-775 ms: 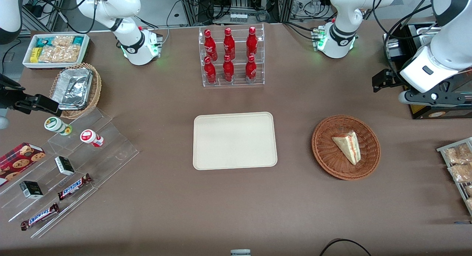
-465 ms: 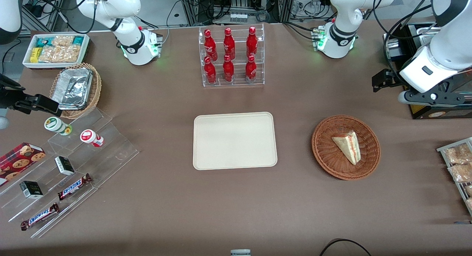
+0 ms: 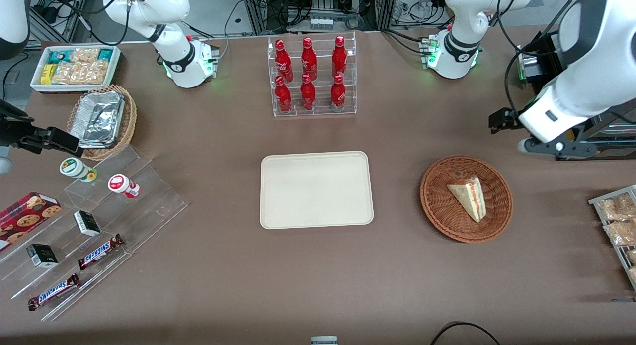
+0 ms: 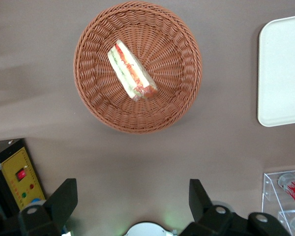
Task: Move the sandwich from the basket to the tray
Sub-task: 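Move the left gripper over the sandwich in the wicker basket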
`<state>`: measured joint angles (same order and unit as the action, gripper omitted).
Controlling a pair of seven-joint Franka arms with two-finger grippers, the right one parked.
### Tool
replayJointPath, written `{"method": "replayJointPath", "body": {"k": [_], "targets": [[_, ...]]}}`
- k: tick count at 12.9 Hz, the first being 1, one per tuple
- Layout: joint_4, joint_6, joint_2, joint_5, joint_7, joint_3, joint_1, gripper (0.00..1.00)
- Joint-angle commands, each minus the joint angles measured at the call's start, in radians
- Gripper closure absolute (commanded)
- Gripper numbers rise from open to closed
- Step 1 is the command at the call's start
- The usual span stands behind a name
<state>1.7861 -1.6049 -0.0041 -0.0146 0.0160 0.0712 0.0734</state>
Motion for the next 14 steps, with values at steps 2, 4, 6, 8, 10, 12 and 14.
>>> {"method": "replayJointPath", "body": {"k": [2, 4, 6, 8, 10, 12, 14], "targets": [[0.146, -0.178, -0.011, -0.001, -0.014, -0.005, 0.006, 0.00], [0.226, -0.298, -0.005, -0.005, -0.014, -0.005, 0.005, 0.00], [0.298, -0.412, 0.004, -0.007, -0.014, -0.005, 0.005, 0.00], [0.372, -0.525, 0.007, -0.007, -0.014, -0.005, 0.000, 0.00], [0.409, -0.585, 0.012, -0.007, -0.014, -0.007, -0.001, 0.00], [0.411, -0.621, 0.042, -0.007, -0.014, -0.007, -0.003, 0.00], [0.411, -0.642, 0.071, -0.007, -0.014, -0.008, -0.003, 0.00]]}}
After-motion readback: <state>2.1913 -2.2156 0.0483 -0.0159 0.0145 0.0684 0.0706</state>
